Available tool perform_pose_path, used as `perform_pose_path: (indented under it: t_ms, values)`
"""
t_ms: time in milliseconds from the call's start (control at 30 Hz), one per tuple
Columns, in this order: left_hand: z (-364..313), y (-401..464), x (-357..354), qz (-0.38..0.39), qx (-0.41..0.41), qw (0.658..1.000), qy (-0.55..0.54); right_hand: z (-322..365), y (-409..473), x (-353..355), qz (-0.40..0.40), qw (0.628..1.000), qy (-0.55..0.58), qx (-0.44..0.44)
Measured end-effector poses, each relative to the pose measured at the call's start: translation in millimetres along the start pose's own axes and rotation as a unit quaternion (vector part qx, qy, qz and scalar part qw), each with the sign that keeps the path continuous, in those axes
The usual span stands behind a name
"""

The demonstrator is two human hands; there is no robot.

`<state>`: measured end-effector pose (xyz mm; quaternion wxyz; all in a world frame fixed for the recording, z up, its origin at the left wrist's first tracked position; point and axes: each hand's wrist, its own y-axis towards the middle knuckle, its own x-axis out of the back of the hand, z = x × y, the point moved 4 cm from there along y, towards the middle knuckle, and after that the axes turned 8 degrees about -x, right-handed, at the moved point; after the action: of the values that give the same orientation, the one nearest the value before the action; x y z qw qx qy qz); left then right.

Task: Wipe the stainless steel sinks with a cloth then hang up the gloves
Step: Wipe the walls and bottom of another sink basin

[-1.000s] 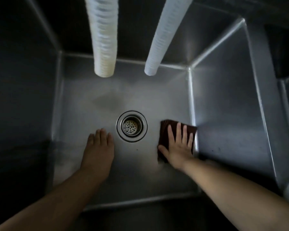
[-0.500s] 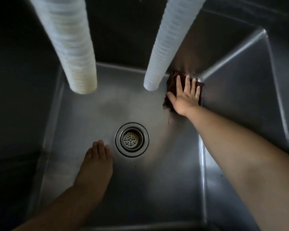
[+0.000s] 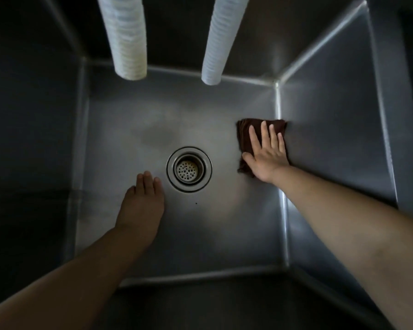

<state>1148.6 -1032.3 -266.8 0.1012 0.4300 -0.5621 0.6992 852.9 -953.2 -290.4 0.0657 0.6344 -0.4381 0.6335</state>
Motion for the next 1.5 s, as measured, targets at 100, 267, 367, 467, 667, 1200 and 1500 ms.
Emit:
perform_pose_path:
  t_ms: [100, 267, 367, 467, 667, 1200, 1500]
  values:
    - [4.2, -2.4, -3.6, -0.018, -0.013, 1.0, -0.01, 2.5, -42.6, -25.8, 0.029, 1.0, -0.006, 0.003]
    - [8.2, -6.3, -4.1, -0.028, -0.03, 0.998, -0.041, 19.6, -113.7, -63.9, 0.096, 0.995, -0.01, 0.022]
    - [7.7, -7.7, -1.1, -0.031, -0.033, 0.998, -0.052, 35.2, -143.5, -80.1, 0.141, 0.988, -0.029, 0.047]
    - [10.2, -7.1, -0.8, -0.028, -0.04, 0.997, -0.061, 38.7, -133.3, -70.8, 0.144, 0.988, -0.039, 0.049]
    - [14.6, -8.7, -3.4, -0.039, -0.051, 0.995, -0.073, 55.0, -69.1, -35.6, 0.09, 0.993, 0.043, -0.066]
    - [12.7, -8.9, -2.2, -0.024, -0.04, 0.998, -0.047, 105.1, -182.8, -83.1, 0.151, 0.931, -0.133, 0.303]
    - [9.8, -3.9, -6.4, -0.021, -0.039, 0.999, -0.024, 15.7, -116.4, -59.8, 0.079, 0.964, -0.167, 0.191]
